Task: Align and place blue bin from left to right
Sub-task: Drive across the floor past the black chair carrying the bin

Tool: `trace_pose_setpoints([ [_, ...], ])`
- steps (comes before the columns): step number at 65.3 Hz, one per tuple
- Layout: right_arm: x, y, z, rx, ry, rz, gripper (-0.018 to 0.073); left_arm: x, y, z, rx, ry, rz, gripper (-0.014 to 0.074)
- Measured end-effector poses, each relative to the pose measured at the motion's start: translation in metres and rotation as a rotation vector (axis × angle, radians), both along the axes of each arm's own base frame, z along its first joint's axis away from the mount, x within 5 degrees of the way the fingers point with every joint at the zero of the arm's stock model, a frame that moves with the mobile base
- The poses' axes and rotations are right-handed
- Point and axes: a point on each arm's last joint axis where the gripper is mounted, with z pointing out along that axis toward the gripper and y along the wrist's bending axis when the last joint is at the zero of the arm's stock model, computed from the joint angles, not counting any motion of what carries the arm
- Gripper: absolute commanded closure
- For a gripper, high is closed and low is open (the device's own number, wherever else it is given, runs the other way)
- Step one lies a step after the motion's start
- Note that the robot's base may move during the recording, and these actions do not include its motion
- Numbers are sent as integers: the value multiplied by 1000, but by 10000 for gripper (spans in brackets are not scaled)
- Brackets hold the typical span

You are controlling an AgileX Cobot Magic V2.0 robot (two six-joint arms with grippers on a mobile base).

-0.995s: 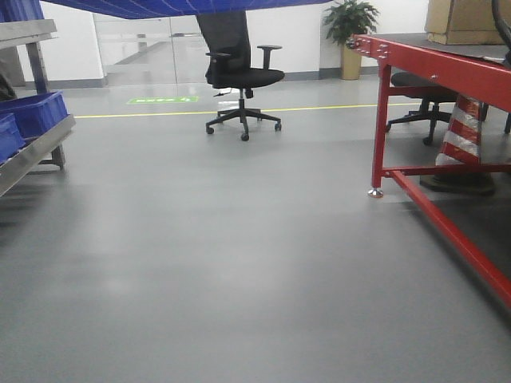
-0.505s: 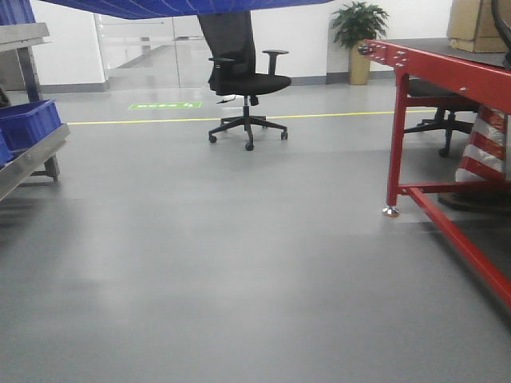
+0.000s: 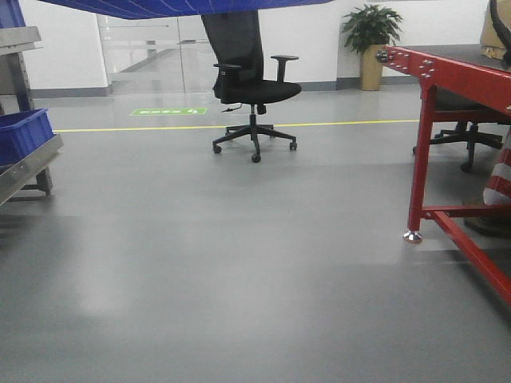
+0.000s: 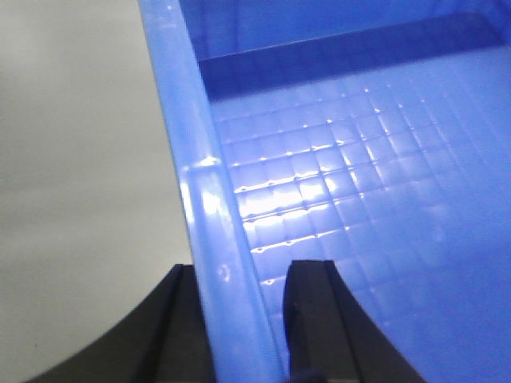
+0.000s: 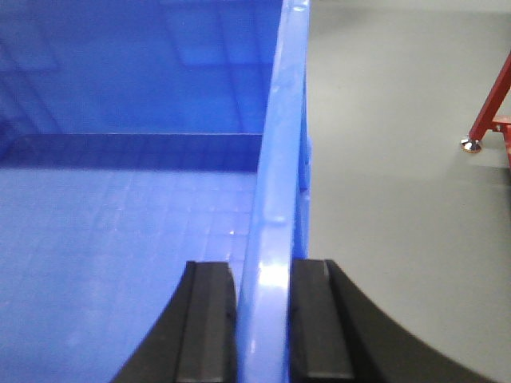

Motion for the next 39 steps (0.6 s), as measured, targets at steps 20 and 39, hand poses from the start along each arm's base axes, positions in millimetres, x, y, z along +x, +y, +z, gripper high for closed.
trace_pose_setpoints([
  [20,0,0,0,0,0,0,711,0,0,0,3,-1,2,707],
  [39,0,0,0,0,0,0,711,0,0,0,4,-1,3,707],
])
